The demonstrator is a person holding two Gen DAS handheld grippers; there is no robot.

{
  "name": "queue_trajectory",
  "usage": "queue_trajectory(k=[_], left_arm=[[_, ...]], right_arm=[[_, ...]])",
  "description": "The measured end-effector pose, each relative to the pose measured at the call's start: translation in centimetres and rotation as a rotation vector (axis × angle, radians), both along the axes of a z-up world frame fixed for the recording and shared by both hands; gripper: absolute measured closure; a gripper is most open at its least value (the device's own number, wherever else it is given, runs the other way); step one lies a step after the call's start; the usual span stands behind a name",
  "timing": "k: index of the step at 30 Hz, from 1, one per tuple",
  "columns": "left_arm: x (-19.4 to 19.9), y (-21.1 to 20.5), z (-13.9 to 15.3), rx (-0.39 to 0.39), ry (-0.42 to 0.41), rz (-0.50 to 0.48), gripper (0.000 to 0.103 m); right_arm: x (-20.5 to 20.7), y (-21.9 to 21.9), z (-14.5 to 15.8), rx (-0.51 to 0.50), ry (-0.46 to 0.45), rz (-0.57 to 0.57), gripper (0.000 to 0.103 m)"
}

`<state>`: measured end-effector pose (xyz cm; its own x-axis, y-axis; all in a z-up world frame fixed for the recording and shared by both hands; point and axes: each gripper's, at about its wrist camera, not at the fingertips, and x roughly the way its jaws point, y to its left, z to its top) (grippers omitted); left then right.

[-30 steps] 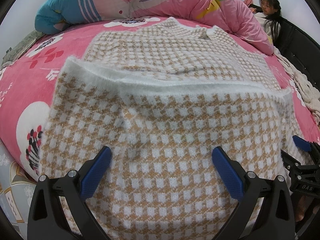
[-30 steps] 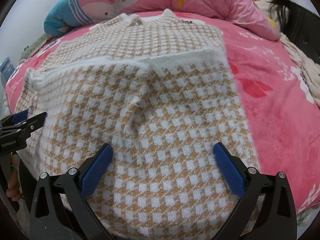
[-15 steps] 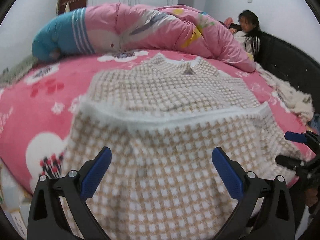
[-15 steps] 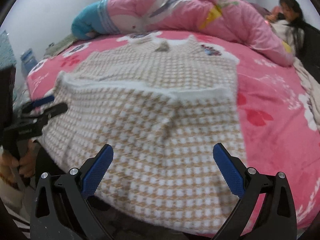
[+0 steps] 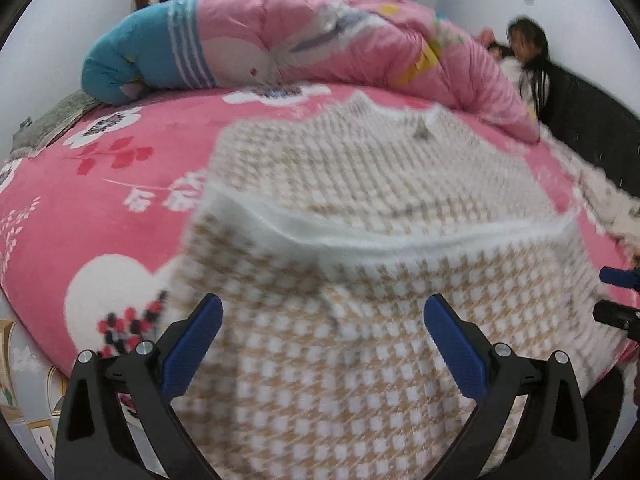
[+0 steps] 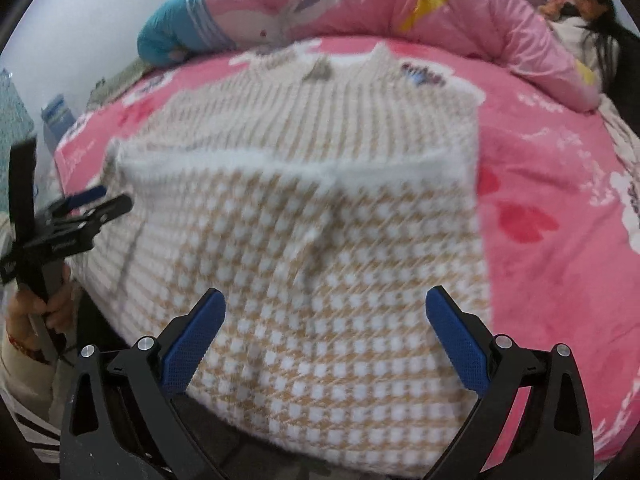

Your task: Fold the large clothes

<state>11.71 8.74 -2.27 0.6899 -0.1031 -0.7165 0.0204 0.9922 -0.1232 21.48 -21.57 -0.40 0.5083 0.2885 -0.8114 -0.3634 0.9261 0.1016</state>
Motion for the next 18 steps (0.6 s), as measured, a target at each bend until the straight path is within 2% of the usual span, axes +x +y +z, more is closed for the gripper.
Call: queue_trajectory(k=[3,7,11,14,18], left_arm=[[0.0,0.9,1.6,-0.009,-0.042,0.023,0.004],[1.3,0.6,3.6,0.027,-0.073,0.022,0.004],[3.3,-1.2,3.6,0.066,-0.048,-0.012,0.004],[5.1,-3.2,2.6,0.106,0.0,-0.043,0.004],[7.0,-5.3,0.4,0.19,0.079,-0.041,0.004]], right_arm=[[1.9,-1.2,1.5,0.038,-0.029,-0.037,0.007],[2.9,-1.8,2.4,0.063,-0.047,-0.091,0.007],[3.6,-1.7,1.7,0.046,-0.028,-0.143,0.007],[4.0,-1.0,0.4,0.028,-0.007,-0.155,0.007],[5.2,-0.2,-2.8,-0.073,0.047,-0.181,0.007]])
